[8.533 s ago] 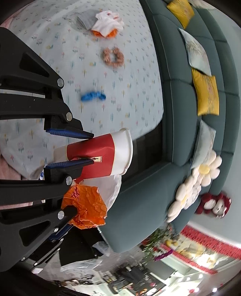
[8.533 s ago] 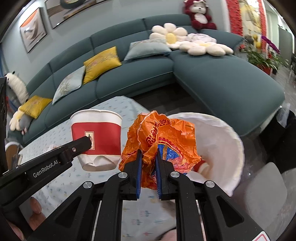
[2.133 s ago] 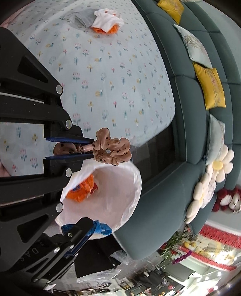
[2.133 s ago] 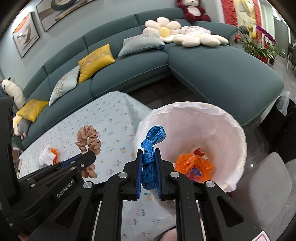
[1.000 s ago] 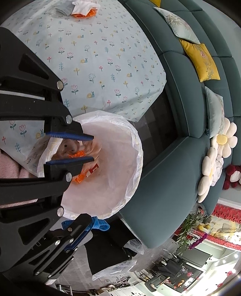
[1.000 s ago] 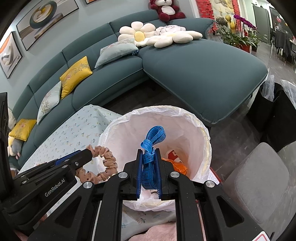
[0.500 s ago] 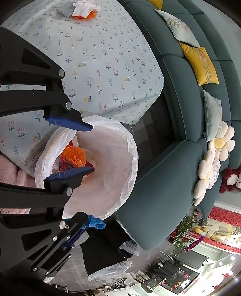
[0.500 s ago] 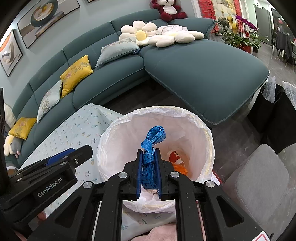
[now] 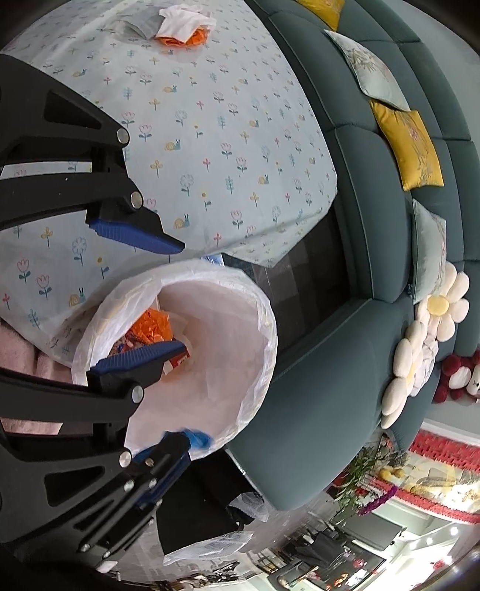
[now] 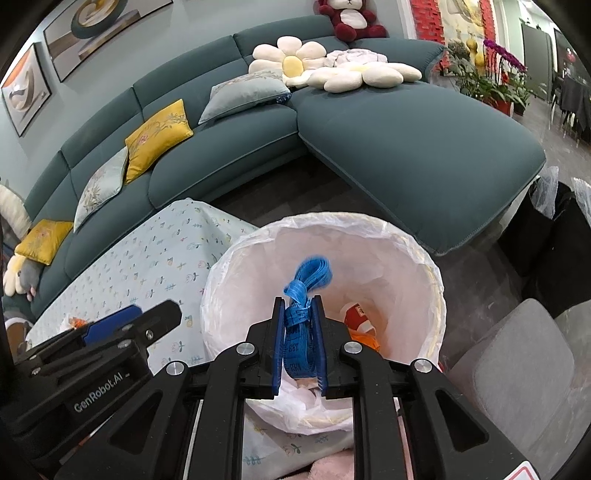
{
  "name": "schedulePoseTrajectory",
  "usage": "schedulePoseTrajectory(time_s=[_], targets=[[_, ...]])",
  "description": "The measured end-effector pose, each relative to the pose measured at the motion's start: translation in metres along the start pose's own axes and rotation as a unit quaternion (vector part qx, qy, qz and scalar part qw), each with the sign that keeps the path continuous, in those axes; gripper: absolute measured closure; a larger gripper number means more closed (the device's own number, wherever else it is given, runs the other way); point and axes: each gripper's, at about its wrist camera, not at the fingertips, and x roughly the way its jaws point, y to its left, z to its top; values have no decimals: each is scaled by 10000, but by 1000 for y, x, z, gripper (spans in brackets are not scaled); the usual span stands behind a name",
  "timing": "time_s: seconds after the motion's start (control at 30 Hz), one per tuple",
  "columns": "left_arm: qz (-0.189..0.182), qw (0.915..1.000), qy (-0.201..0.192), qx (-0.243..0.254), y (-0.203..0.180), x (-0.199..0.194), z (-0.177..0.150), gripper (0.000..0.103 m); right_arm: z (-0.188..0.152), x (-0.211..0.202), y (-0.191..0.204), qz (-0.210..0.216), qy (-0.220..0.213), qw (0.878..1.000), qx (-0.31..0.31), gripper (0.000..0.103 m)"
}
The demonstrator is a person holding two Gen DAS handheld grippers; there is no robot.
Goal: Collect trash
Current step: 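Open the left tool to drop the scrunchie while the right tool releases the blue cord, then move both open tools back to the white gloves and grey cloth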
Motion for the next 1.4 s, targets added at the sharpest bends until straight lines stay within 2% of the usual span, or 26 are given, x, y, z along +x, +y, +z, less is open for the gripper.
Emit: schedulePoseTrajectory(time_s=[0.17, 0.33, 0.47, 0.63, 0.73, 0.9, 1.03, 1.4], targets=[[17, 9999, 9, -110, 11, 0, -2, 53, 2, -1, 5, -15, -15, 10000, -20, 84], [8, 9998, -12, -193, 21, -3, -3, 51, 0, -2, 14, -75, -51, 9999, -109, 63], [44, 9995, -26, -301, 34, -7, -6, 49, 0, -3, 22, -55, -45, 9999, -157, 63], [104, 9987, -86, -490, 56, -15, -10, 47, -1, -8, 40, -25, -73, 9995, -290, 55], [156, 9978, -139, -624, 72, -22, -13, 44, -2, -9, 54, 21, -62, 9992, -394, 55], [317, 9953, -219, -891, 108, -36, -22, 39, -9, -11, 83, 121, -2, 9977, -660, 54], [524, 9916, -247, -1154, 144, -48, -35, 33, -18, -14, 112, 228, 8, 9958, -887, 45], [975, 9793, -240, -1759, 242, -82, -73, 25, -43, -14, 199, 585, 194, 9860, -1552, 45]])
